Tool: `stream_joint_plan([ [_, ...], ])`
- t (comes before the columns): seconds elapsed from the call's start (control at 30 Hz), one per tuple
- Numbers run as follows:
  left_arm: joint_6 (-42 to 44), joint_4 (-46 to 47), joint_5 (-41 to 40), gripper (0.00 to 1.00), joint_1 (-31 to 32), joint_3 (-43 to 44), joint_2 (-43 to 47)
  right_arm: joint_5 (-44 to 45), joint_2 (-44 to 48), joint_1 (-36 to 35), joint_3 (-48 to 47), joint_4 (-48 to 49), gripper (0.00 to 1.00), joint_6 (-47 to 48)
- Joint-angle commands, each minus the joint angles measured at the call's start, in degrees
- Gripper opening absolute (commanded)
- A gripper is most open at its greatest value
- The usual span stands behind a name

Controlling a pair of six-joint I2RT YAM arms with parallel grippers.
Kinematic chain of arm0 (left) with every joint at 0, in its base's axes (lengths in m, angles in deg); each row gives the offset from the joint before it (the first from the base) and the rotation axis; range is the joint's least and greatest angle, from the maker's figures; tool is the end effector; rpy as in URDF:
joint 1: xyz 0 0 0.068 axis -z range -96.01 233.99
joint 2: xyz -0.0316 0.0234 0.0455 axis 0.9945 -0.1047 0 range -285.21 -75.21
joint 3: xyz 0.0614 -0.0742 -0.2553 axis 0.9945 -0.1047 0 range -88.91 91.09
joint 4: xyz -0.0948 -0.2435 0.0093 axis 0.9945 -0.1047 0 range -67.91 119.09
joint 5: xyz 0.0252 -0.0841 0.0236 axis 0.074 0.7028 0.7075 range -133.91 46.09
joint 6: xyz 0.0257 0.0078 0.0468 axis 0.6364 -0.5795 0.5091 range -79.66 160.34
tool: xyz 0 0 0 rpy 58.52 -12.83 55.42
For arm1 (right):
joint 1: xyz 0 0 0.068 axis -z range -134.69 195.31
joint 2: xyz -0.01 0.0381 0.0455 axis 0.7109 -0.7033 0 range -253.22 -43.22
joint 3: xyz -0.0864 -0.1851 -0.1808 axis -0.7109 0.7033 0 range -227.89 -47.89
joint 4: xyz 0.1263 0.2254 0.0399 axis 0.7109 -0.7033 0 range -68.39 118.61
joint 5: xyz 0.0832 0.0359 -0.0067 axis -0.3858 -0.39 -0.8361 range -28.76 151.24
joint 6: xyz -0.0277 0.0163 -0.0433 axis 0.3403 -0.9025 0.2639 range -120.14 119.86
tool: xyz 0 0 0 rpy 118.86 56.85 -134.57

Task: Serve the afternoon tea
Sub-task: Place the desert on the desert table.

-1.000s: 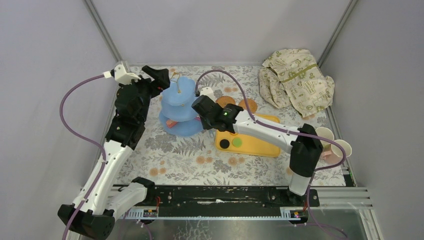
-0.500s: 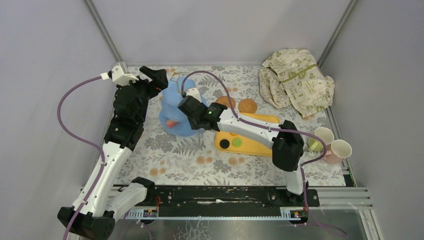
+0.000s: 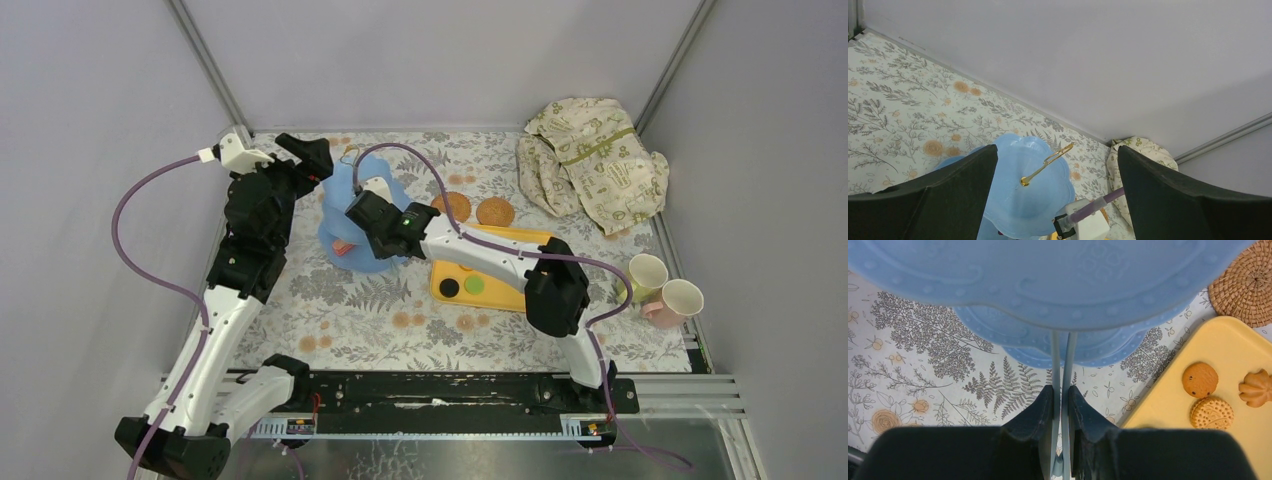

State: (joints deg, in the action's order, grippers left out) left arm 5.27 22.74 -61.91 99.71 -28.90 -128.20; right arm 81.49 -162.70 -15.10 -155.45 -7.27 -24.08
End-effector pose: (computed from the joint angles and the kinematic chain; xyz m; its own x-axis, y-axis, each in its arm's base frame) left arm 0.2000 -0.0449 0.4152 0.0321 -0.5767 -0.8163 -0.0261 0.8160 -0.5775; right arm 0.2449 0.4062 0.2720 -0.6188 -0.3186 -0.7181 -0.4923 0.8696 0.0384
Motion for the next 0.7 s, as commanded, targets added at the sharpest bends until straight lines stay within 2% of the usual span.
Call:
stream_joint_plan([
  [0.0, -0.17, 0.94, -1.10, 0.97, -0.43, -0.70, 0.78, -0.42, -0.35, -0.50, -3.37, -0.62, 0.05, 0.76],
  [0.17, -0.17, 1.07, -0.99, 0.97, -0.48, -0.71, 0.65, -0.29, -0.24, -0.51, -3.53, -0.51, 0.10, 0.79],
  [0.43, -0.43, 1.23, -0.56, 0.97, -0.46, -0.68, 0.36, -0.22, -0.34, -0.46, -3.72, -0.60, 0.24, 0.83],
  [0.67, -0.35, 1.15, -0.29, 0.97, -0.60, -0.57, 0.17, -0.32, -0.29, -0.51, -3.85, -0.60, 0.29, 0.88],
])
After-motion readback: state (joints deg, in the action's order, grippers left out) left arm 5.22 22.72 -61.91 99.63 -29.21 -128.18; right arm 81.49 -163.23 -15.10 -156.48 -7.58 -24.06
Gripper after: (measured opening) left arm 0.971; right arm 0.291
